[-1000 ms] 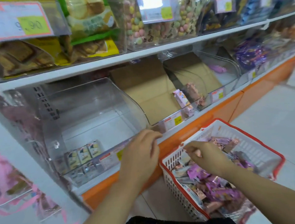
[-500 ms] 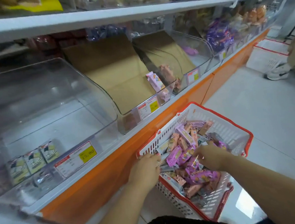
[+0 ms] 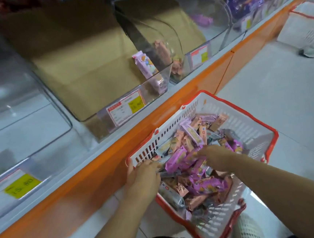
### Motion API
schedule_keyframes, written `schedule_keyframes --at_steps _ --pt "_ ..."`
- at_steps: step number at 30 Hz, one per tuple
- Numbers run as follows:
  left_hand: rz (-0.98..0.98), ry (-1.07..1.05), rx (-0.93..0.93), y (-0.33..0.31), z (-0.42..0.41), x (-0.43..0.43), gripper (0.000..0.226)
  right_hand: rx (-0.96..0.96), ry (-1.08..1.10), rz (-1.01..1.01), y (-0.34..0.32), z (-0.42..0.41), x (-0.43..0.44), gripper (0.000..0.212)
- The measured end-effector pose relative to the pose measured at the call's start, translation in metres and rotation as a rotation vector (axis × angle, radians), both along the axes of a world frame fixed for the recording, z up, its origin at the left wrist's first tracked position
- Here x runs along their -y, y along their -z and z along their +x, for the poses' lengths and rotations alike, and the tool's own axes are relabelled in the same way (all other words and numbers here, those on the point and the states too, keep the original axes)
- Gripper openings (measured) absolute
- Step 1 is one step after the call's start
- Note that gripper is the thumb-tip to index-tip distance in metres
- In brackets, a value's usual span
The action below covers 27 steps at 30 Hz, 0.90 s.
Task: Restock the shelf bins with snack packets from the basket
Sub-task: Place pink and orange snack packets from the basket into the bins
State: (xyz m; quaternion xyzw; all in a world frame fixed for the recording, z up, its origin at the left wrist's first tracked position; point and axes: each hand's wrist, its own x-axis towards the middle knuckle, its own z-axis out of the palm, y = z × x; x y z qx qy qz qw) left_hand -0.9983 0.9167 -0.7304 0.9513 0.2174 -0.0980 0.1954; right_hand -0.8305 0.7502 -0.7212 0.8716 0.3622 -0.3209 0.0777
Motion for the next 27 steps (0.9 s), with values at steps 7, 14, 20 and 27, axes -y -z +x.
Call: schedule_keyframes --at_steps 7,14,20,27 --pt "-0.129 0.016 -0.068 -0.003 0.039 0.036 0.035 -0.027 -0.174 -0.154 0.022 0.033 0.001 0.037" --pt "-0.361 -0.170 -0.172 -0.035 0.063 0.049 0.032 -0.148 -0.180 -0.118 -0.007 0.041 0.010 0.038" --pt "-0.771 -0.578 -0.051 -0.123 0.095 0.063 0.055 -0.494 0.238 0.193 -0.108 0.055 0.030 0.033" --pt "-1.379 -0.996 0.070 -0.249 0.126 0.084 0.028 -0.673 0.399 0.327 -0.256 0.075 0.036 0.038"
